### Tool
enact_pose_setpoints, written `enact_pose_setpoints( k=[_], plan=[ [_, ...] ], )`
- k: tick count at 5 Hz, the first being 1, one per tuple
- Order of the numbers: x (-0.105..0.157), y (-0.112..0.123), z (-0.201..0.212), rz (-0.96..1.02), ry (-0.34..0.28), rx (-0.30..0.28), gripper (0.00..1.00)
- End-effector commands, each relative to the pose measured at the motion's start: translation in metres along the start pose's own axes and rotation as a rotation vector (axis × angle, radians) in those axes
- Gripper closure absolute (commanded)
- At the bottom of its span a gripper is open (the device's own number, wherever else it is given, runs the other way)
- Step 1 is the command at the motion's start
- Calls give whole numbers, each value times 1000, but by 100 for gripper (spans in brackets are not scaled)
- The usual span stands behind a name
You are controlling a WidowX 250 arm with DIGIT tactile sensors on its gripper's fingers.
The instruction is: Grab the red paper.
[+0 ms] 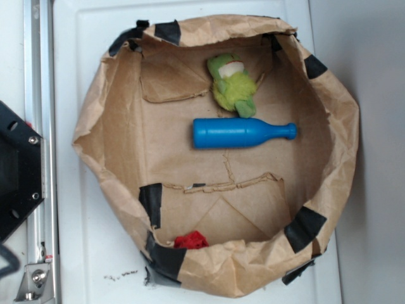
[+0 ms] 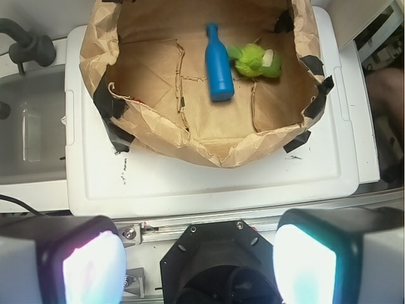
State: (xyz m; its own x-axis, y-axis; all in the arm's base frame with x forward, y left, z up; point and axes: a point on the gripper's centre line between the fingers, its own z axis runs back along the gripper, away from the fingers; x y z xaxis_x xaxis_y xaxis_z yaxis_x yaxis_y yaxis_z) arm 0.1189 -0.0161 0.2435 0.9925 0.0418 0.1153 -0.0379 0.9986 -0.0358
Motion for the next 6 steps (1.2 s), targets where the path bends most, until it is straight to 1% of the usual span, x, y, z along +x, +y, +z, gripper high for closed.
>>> enact_pose_setpoints(
  k=[1, 2, 3, 4, 5, 6],
  plan=[
    [0, 0, 0, 0, 0, 0, 0],
    [45, 1, -1, 104, -51, -9, 0],
    [72, 3, -9, 143, -51, -3, 0],
    [97, 4, -21, 228, -65, 25, 0],
    [99, 0, -33, 365, -68, 13, 0],
    [107, -7, -45, 522, -10, -70, 0]
  ],
)
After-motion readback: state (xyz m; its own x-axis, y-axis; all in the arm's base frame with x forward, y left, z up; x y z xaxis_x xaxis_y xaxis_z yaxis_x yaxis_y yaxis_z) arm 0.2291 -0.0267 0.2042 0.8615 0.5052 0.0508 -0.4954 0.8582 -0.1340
